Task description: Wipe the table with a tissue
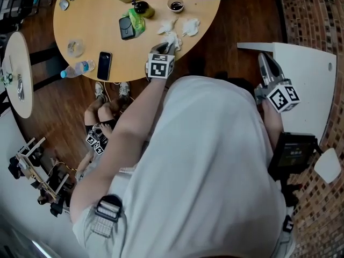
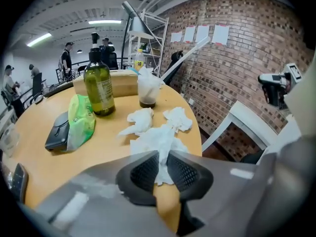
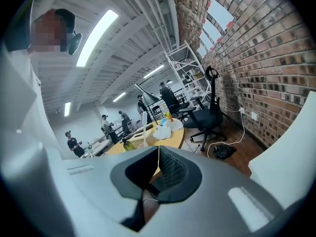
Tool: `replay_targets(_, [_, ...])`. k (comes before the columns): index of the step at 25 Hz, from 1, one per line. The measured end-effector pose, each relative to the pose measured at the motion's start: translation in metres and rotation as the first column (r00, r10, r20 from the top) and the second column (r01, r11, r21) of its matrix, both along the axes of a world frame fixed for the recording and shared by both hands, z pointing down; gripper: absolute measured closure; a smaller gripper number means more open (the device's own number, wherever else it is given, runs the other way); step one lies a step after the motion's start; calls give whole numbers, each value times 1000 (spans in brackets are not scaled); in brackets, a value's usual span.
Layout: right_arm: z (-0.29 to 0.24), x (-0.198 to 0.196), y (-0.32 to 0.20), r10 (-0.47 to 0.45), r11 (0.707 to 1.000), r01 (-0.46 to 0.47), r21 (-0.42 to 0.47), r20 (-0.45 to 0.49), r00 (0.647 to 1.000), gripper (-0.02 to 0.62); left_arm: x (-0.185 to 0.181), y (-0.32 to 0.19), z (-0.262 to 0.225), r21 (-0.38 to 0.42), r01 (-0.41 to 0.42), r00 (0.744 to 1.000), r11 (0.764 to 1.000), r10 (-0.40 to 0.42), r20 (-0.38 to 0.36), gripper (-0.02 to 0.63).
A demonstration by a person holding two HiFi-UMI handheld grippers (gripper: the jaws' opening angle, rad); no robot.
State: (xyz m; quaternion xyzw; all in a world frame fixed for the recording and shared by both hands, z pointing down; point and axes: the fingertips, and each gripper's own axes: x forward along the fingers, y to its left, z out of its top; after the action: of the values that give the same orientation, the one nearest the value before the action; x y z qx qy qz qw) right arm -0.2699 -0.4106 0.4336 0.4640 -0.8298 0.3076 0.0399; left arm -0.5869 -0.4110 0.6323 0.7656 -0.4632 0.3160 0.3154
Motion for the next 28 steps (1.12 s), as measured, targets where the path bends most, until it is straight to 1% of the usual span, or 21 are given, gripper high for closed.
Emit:
replay_targets(4, [1, 2, 0, 29, 1000, -29, -6, 12, 1000, 586, -8, -3, -22, 53, 43, 994, 998, -37, -99, 546])
replay_targets(7, [3, 4, 0, 43, 999, -43, -8, 21, 999, 586, -8, -6, -38, 68, 68, 983, 995, -55, -176, 547])
replay_targets(9, [2, 7, 2, 56, 998, -56, -4, 26, 998, 586, -2, -7, -47, 76, 66, 974, 995, -48, -223, 546])
replay_targets(11, [-1, 8, 6, 78, 997, -78, 4, 25, 997, 586, 9, -7, -56, 91, 36, 964, 995, -10, -264, 548])
replay_targets(13, [-1, 12, 12, 110, 994, -110, 10, 12, 994, 586, 25, -8, -59, 108, -33, 956, 994, 63, -288, 546])
replay_targets(16, [8, 7, 11, 148, 989, -148, 16, 8, 989, 586, 38, -13, -57, 136, -151, 944, 979, 184, -272, 546])
replay_targets(18, [11, 4, 11, 176, 984, -176, 16, 22, 984, 586, 47, -16, -61, 157, -225, 933, 962, 259, -251, 547])
replay_targets(21, [7, 28, 31, 235, 972, -235, 2, 17, 972, 586, 93, -9, -69, 179, -346, 896, 921, 381, -230, 547])
replay_targets(23, [5, 49, 46, 286, 958, -286, -2, 8, 958, 586, 130, -5, -75, 193, -419, 859, 887, 456, -234, 546])
replay_targets(25, [4, 67, 61, 340, 941, -340, 0, 2, 941, 586, 163, -4, -81, 209, -486, 813, 848, 527, -246, 546])
replay_targets(28, [8, 88, 80, 401, 916, -401, 3, -6, 916, 586, 202, -3, -86, 228, -553, 757, 801, 598, -262, 546])
